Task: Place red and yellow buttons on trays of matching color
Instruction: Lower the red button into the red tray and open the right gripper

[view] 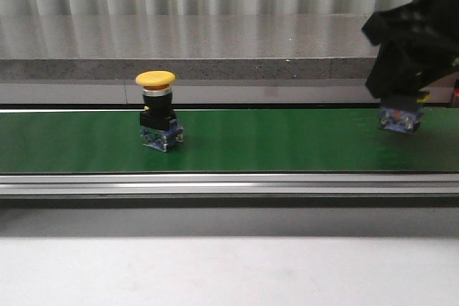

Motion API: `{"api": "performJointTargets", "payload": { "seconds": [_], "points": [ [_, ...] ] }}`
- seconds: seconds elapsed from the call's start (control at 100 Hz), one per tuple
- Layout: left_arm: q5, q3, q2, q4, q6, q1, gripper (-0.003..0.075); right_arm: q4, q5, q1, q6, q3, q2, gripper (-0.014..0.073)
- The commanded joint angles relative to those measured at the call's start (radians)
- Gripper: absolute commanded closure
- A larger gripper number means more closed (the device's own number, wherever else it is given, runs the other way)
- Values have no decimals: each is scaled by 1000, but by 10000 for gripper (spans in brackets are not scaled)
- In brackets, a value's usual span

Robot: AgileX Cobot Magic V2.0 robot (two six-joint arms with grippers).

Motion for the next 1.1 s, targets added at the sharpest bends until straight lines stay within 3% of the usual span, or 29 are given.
{"api": "performJointTargets", "payload": {
  "seconds": [0.0, 0.25, 0.42, 0.54, 0.68, 1.09],
  "points": [
    [-68, -26, 3, 11, -1, -9, 740, 3, 51, -76, -8, -101, -63, 524],
    [-68, -26, 3, 11, -1, -9, 740, 2, 177, -404, -5, -262, -77, 524],
    [-68, -26, 3, 11, -1, -9, 740, 3, 82, -633, 96, -275, -70, 524],
    [-68, -26, 3, 11, -1, -9, 740, 3, -7, -737, 124, -275, -48, 524],
    [-68, -26, 3, 11, -1, -9, 740, 3, -104, -790, 124, -276, 12, 524],
    [-68, -26, 3, 11, -1, -9, 740, 3, -278, -793, 124, -278, 249, 524]
  ]
}}
